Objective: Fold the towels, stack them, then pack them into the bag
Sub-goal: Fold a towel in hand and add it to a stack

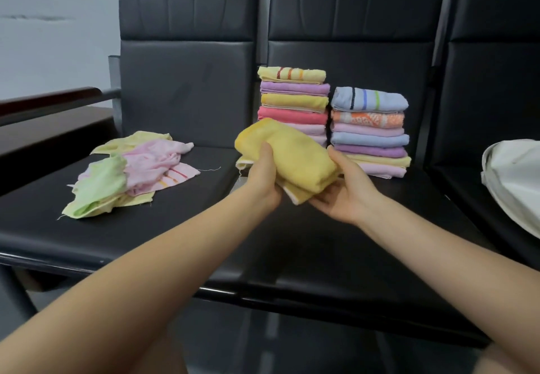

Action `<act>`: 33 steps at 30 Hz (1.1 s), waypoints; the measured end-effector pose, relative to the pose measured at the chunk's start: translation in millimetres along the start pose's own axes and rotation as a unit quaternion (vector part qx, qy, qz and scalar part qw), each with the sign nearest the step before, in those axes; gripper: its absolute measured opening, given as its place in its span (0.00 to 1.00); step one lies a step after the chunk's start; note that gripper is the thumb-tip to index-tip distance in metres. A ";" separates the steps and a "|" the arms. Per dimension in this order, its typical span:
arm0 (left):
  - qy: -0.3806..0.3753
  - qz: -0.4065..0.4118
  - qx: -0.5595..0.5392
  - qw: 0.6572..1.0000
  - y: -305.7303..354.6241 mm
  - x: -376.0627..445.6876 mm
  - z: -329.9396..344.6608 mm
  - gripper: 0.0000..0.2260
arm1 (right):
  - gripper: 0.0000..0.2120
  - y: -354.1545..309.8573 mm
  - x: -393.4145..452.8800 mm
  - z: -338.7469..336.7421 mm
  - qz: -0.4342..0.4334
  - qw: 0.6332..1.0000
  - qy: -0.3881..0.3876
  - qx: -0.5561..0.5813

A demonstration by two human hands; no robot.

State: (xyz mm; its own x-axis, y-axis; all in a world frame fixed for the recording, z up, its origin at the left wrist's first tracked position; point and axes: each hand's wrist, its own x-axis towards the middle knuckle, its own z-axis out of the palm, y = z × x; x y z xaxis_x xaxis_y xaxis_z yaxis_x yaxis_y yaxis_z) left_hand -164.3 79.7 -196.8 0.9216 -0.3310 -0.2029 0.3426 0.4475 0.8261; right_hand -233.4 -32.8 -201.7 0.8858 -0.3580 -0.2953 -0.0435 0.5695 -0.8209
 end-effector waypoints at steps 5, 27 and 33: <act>-0.050 -0.009 0.052 0.997 -34.8 8.6 20.0 0.17 | 0.11 5.4 1.5 -11.0 0.018 0.998 0.061 0.022; -0.090 0.436 0.398 0.802 30.1 161.6 179.8 0.28 | 0.33 -204.1 132.4 -60.9 -0.460 0.777 0.229 -0.363; -0.055 0.389 0.595 0.701 16.6 229.8 217.7 0.19 | 0.25 -244.3 221.1 -93.6 -0.349 0.730 0.322 -0.491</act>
State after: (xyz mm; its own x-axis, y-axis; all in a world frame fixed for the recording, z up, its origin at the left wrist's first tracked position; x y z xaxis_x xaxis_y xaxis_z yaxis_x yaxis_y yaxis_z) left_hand 13.4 -169.8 -115.3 0.7027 -0.4630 0.5403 -0.7115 -0.4598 0.5314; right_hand -70.1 -320.3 -112.2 0.4627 -0.7614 0.4540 -0.2757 -0.6103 -0.7426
